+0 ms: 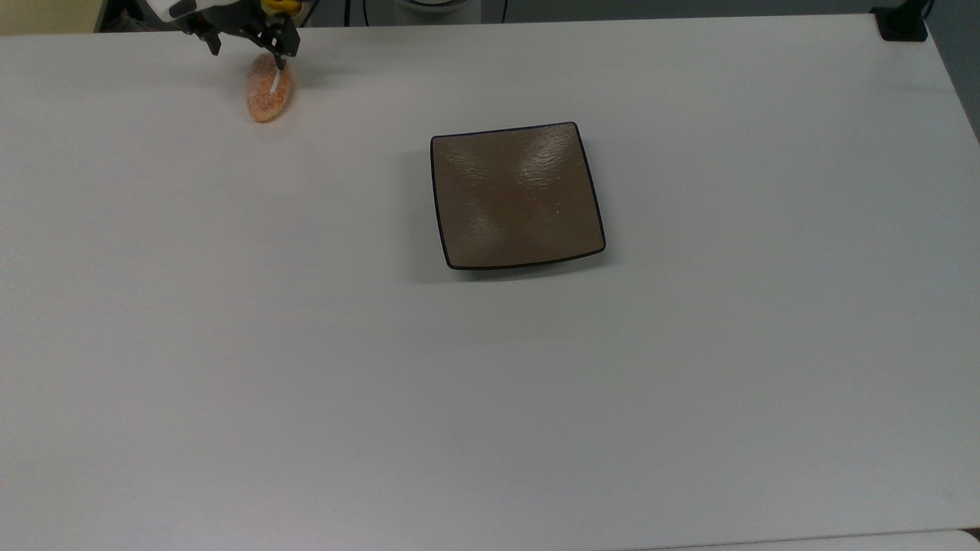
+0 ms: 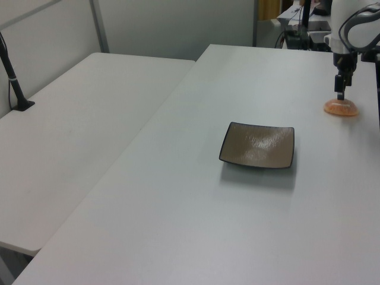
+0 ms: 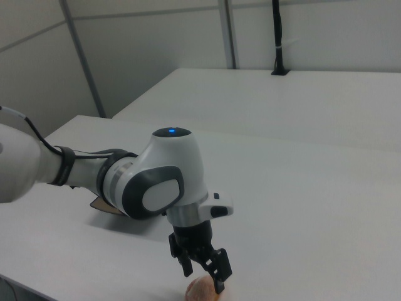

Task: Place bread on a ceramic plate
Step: 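Lower the open gripper down over the orange bread roll, then close the gripper on the bread roll and lift it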

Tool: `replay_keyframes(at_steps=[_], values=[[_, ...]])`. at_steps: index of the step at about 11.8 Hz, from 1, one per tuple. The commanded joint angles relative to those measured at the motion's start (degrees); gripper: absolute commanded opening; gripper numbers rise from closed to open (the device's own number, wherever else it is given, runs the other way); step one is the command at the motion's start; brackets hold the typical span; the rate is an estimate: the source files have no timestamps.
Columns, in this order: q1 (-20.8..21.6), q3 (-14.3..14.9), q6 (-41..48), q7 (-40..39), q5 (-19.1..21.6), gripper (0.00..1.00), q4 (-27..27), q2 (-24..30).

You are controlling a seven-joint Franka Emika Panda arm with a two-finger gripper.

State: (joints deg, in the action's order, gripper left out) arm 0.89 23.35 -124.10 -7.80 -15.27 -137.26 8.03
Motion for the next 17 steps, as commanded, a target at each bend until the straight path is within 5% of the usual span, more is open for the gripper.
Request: replay_keyframes(at_steps=[1,4,6,8,13,17], values=[[0.34,0.56,-5.00,-0.99,-0.73,1.00,-0.20,-4.06],[0.43,0.56,-6.24,-0.82,-0.73,0.99,-0.20,-5.56],[0.43,0.56,-6.33,-0.73,-0.73,0.50,-0.20,-5.48],[0.43,0.56,-6.33,-0.47,-0.64,0.33,-0.20,-5.48],[0.60,0.47,-5.54,0.41,1.11,0.28,1.28,-4.25],[5.25,0.47,-1.60,4.80,12.61,0.28,9.27,-3.28]])
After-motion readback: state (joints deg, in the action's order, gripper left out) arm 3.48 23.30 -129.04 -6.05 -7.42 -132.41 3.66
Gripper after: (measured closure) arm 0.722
